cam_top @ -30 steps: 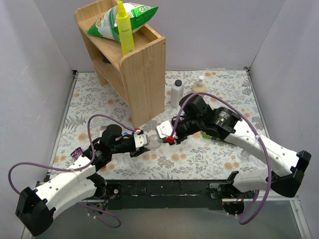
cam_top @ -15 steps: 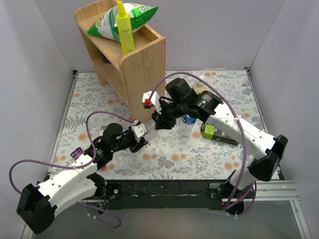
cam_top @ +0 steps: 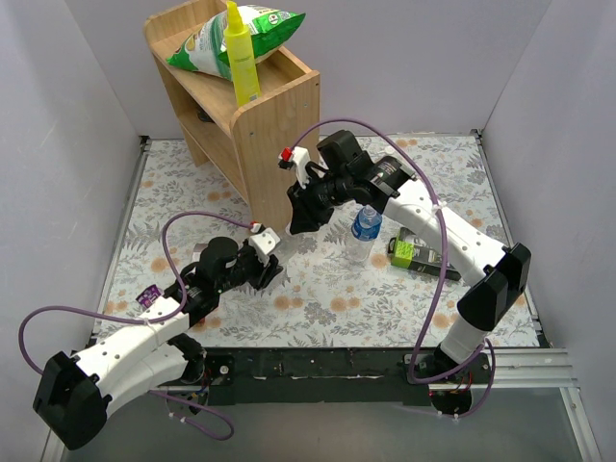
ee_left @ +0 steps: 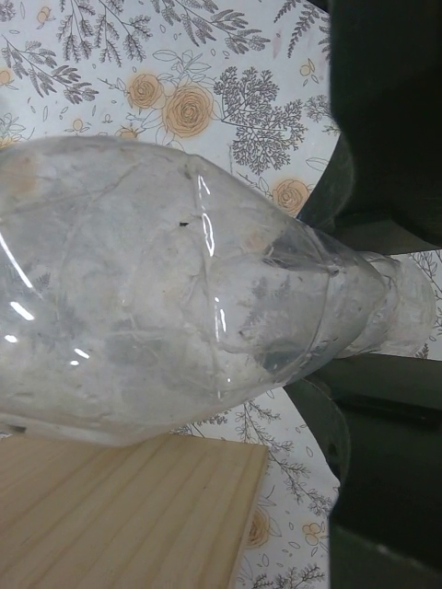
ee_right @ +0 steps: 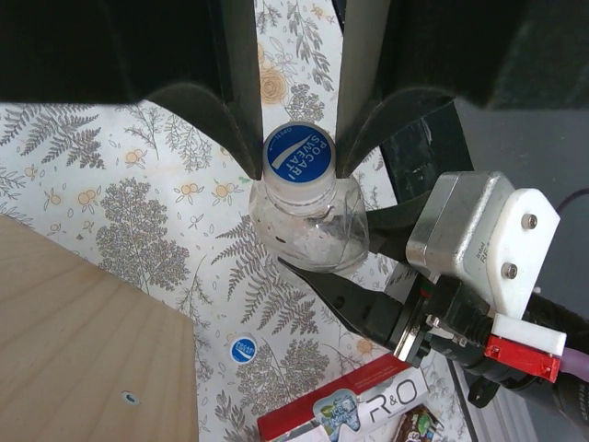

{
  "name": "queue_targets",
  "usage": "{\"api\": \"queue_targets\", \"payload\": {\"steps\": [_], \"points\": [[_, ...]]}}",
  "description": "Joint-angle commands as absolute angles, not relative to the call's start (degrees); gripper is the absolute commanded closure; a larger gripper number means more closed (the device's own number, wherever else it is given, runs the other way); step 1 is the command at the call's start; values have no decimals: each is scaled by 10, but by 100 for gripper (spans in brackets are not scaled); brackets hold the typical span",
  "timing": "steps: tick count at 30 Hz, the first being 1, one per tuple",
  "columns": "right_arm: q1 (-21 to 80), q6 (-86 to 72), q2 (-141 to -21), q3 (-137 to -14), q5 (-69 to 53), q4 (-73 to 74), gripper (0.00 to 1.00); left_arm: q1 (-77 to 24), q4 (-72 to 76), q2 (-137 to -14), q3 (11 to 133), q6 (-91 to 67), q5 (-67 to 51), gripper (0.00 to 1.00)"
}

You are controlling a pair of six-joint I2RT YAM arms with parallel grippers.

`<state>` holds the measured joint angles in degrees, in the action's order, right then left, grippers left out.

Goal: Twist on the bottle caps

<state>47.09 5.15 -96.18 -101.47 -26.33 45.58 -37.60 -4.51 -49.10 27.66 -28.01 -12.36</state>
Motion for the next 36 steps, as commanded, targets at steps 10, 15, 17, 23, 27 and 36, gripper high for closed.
{"api": "queue_targets", "payload": {"steps": [10,15,17,23,27,36], "points": [[471,14,-979,-985,-382,434,97,-386,91,-480,294,-298,-129,100],[471,33,-971,-987,-379,432,74,-385,80,-485,279,-308,-143,100],[471,42,-965,-988,-373,432,67,-385,78,-483,265,-303,-152,100],[470,120,-948,-1030,-373,473,31,-383,64,-483,253,-305,-161,100],[468,159,-920,-1029,-335,505,9,-381,55,-490,258,-303,-188,100],[453,413,-821,-997,-326,600,13,-378,-92,-505,318,-168,-292,100]]}}
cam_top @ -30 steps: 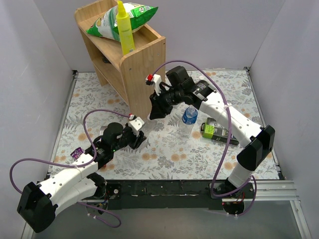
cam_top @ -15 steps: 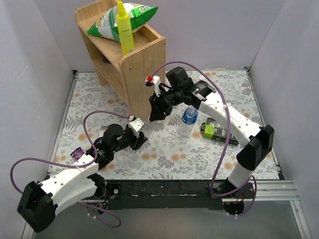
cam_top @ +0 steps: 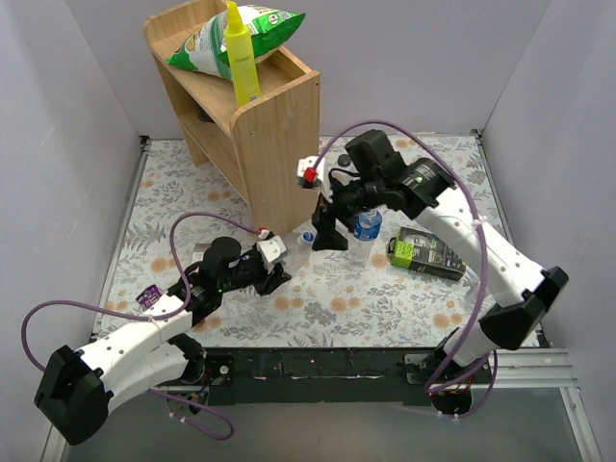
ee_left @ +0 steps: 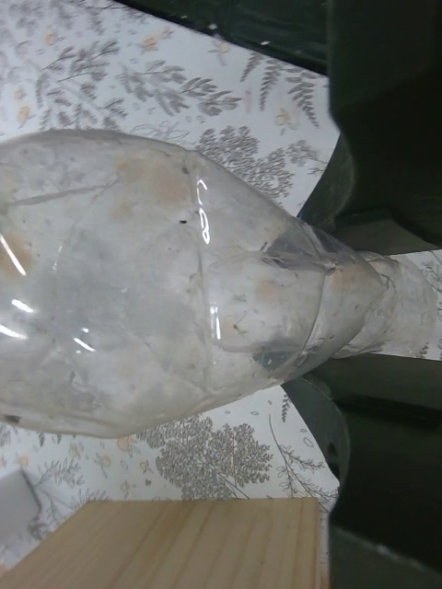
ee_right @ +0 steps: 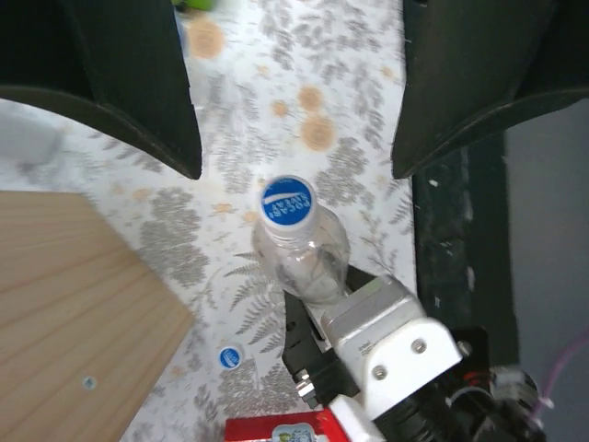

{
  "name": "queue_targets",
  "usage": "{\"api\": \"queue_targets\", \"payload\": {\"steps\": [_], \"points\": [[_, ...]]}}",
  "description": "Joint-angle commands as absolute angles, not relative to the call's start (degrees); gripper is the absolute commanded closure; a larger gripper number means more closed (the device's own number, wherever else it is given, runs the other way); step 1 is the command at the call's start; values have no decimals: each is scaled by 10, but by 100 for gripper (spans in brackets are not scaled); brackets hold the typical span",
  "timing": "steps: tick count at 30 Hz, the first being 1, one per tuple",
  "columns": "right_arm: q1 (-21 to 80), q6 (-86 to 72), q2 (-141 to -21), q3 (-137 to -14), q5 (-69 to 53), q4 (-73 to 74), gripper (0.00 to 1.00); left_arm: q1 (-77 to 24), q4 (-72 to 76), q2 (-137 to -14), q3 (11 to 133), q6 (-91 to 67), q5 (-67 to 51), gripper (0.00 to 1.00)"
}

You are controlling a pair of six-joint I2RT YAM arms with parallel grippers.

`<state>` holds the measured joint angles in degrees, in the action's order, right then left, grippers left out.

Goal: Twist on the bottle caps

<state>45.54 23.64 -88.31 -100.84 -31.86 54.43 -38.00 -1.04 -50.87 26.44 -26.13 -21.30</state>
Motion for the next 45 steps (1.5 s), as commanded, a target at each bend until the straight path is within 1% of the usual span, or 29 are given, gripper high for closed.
{"api": "queue_targets", "payload": {"steps": [1,4,5,7,14,19,22,26,29,36,45], "points": [[453,482,-788,-975,-330,594,14,-378,-124,-504,324,-139,-301,100],[460,577,-727,-884,-348,557,20,-378,-161,-502,340,-111,-328,100],[465,622,-717,-864,-346,550,21,-378,-170,-503,345,-94,-335,100],[479,655,-709,-842,-345,541,23,-378,-194,-516,360,-82,-349,100],[499,691,-740,-869,-368,538,27,-378,-220,-539,391,-56,-365,100],[511,758,-749,-874,-372,568,36,-378,-223,-541,401,-47,-369,100],[519,789,-750,-875,-373,591,39,-378,-224,-542,402,-41,-369,100],[524,795,-752,-877,-374,592,42,-378,-224,-544,405,-40,-370,100],[527,807,-758,-886,-374,599,46,-378,-226,-545,407,-34,-367,100],[529,814,-785,-911,-367,633,61,-378,-223,-543,410,-25,-364,100],[529,795,-787,-895,-354,613,60,-378,-184,-521,391,-31,-354,100]]}}
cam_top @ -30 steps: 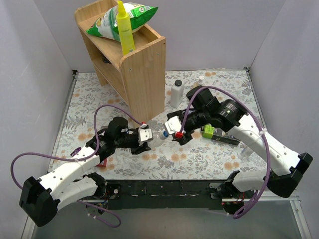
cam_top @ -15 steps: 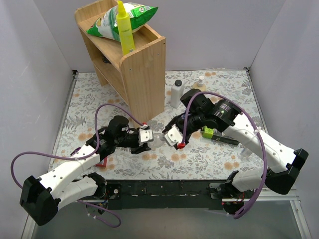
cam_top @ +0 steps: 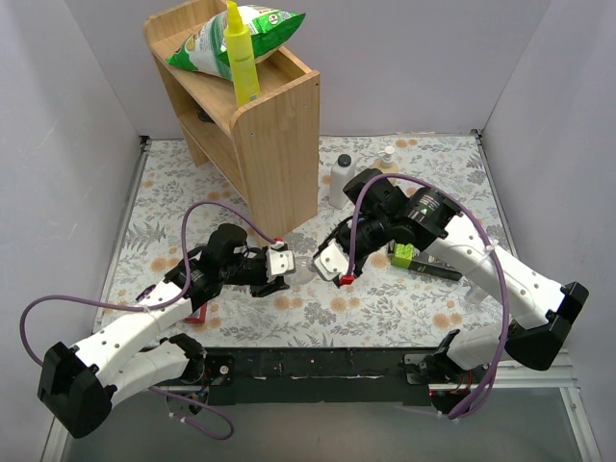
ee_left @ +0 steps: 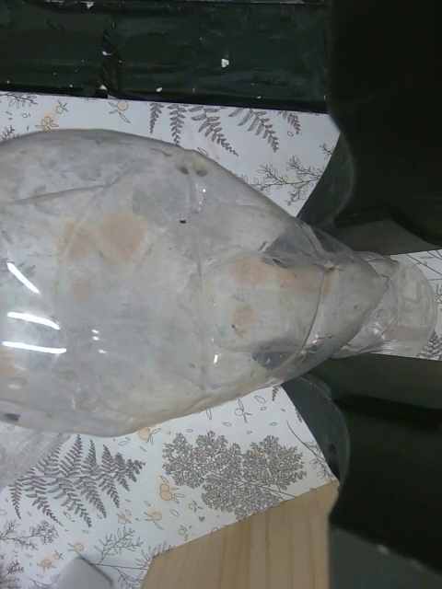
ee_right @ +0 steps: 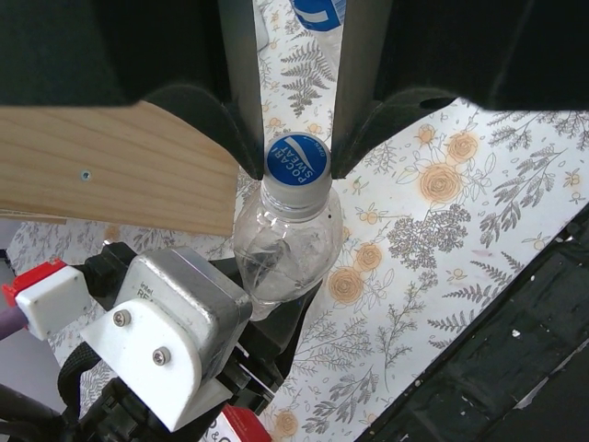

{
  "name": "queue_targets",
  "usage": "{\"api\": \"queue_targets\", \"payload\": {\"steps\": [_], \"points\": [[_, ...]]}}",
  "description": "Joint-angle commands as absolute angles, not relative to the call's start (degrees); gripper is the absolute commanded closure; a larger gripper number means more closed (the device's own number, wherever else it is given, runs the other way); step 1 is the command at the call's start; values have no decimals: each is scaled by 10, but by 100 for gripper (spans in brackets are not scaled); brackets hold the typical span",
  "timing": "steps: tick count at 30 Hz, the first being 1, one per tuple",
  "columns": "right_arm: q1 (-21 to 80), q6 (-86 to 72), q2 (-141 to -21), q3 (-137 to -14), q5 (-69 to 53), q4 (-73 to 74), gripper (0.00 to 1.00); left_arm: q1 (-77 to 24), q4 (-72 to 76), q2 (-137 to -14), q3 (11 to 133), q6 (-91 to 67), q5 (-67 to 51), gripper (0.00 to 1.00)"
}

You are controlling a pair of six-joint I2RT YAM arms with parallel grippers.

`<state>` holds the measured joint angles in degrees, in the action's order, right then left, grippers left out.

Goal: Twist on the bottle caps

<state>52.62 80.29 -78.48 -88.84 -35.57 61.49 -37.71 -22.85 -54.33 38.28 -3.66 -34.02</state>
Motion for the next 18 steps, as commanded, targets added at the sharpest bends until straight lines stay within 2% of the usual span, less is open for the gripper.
{"api": "queue_targets", "payload": {"steps": [1,18], "points": [[529,793,-791,-896,-354,614,60,-378,-184,-522,391,-28,-354,100],[530,771,-797,-904,-345,597,55,-378,-178,-527,390,-17,-344,100]]}}
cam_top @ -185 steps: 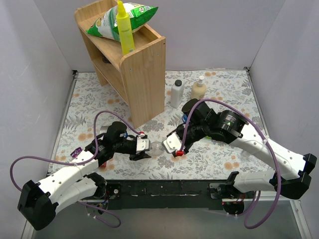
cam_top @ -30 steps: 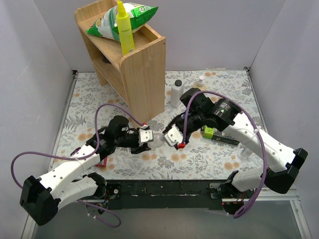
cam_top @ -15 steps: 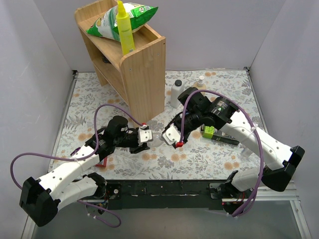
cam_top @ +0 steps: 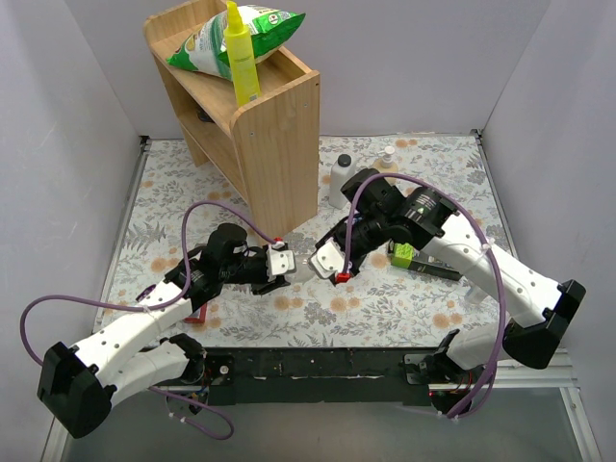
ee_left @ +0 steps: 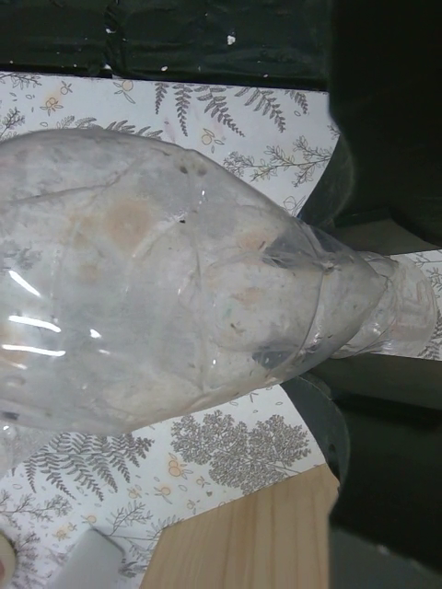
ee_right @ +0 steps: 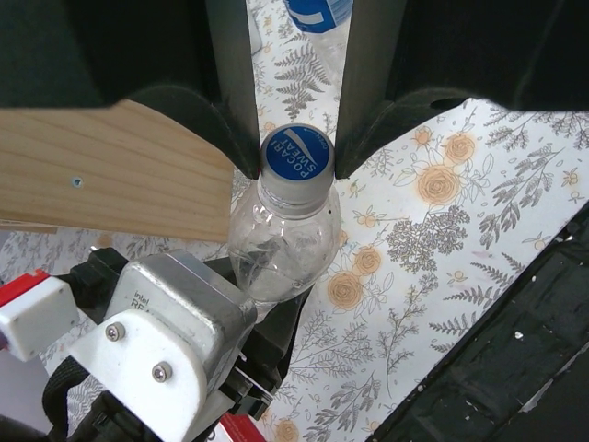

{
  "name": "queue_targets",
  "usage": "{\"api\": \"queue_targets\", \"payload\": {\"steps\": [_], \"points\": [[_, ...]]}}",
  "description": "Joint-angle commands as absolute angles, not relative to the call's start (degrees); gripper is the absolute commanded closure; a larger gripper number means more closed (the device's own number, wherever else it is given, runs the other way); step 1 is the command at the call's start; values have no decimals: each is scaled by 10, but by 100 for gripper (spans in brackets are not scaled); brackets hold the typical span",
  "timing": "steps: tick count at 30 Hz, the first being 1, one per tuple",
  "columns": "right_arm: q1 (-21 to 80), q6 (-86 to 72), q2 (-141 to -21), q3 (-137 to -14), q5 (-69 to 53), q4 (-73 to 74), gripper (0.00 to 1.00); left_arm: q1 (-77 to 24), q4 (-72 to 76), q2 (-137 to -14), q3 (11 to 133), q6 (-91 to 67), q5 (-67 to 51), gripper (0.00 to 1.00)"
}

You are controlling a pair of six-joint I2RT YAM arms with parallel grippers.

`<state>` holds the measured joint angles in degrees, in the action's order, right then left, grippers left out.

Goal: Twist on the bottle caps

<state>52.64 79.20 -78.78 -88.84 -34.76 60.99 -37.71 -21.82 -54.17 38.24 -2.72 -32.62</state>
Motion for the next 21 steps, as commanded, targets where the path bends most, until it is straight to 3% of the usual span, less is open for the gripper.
{"api": "queue_targets", "payload": {"steps": [1,7,12,17,21], "points": [[531,771,-798,-905,-343,597,55,-378,-178,-527,391,-17,-343,100],[532,763,-798,-911,-342,592,60,-378,-178,-528,389,-18,-342,100],[531,702,-802,-913,-335,550,76,-378,-152,-525,383,-44,-315,100],[470,381,-837,-921,-387,433,83,-378,56,-474,336,-183,-196,100],[446,182,-876,-940,-405,365,87,-378,90,-487,350,-239,-168,100]]}}
